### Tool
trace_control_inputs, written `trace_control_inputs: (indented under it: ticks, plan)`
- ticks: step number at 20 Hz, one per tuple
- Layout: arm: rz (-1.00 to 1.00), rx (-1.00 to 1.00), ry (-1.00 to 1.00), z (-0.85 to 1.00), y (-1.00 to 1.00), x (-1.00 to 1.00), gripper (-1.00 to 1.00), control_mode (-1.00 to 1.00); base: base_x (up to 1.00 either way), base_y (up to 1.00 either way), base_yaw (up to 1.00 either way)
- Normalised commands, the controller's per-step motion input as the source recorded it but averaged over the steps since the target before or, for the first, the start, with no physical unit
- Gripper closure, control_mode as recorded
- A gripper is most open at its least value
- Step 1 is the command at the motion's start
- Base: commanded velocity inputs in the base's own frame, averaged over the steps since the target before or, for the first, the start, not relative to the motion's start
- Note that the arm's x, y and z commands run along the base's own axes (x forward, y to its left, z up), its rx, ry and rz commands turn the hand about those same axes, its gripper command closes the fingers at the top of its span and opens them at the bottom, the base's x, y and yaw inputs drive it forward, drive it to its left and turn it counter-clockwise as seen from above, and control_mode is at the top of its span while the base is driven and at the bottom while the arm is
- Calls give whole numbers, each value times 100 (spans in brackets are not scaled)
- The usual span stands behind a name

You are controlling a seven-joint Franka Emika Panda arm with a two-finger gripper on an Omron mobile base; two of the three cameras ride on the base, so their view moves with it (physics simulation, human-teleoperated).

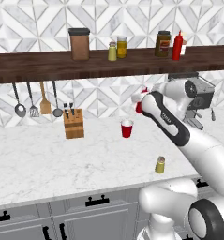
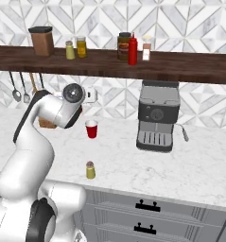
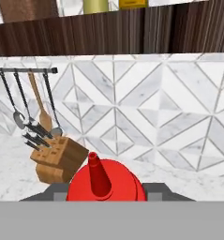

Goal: Put the shaker and condiment bottle from the counter next to their counterparts in the cabinet.

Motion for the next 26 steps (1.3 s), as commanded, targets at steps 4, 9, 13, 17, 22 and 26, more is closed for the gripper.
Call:
trace_control_inputs:
  ticks: [4,9,13,17,22,26]
  plan:
    - [4,0,-1,95,-50,12,100,-100,0,0,0]
    - [0,0,0,66,-15,0,100,-100,0,0,0]
    - [0,0,-4,71,-19,-4,100,-100,0,0,0]
    - [0,0,-8,66,-13,-18,100,-100,0,0,0]
    - [0,0,-18,12,1,-29,100,-100,0,0,0]
    - [0,0,-14,43,-30,0,100,-100,0,0,0]
